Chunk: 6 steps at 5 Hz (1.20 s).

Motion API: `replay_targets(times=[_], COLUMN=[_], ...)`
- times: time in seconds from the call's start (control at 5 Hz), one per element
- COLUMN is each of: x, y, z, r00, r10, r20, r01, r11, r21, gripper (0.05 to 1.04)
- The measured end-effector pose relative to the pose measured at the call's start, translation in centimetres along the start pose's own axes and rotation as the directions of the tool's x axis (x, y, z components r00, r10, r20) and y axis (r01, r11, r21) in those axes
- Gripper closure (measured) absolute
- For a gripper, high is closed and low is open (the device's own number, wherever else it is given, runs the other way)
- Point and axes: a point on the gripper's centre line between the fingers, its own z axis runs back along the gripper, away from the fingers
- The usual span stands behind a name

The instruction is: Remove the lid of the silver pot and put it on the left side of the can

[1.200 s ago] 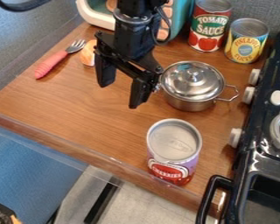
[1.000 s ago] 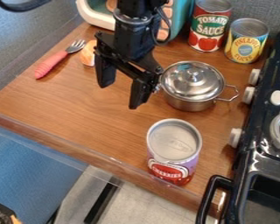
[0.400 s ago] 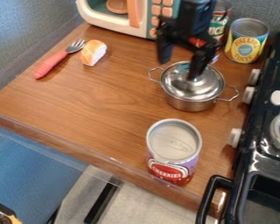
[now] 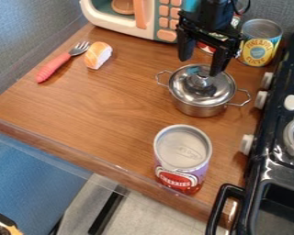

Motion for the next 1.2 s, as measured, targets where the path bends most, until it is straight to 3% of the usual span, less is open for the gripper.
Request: replay_targets(times=[0.2,0.4,0.8,1.0,1.2], x=[-0.9,-1.4,-1.3,-1.4,-1.7], y=[-0.3,-0.3,-0.1,0.0,1.2], z=[-1.4,-1.7,-1.7,-1.5,0.3], r00=[1.000,1.000,0.999,0.999,1.000], r10=[-0.009,-0.009,-0.025,-0.026,0.000], r20=[-0.027,-0.023,-0.022,-0.021,0.016], r01=[0.009,0.009,0.026,0.026,0.000], r11=[1.000,1.000,0.999,1.000,1.000], r21=[-0.009,-0.003,0.023,0.006,0.007], gripper=[0.083,0.116,0.658,0.800,0.800])
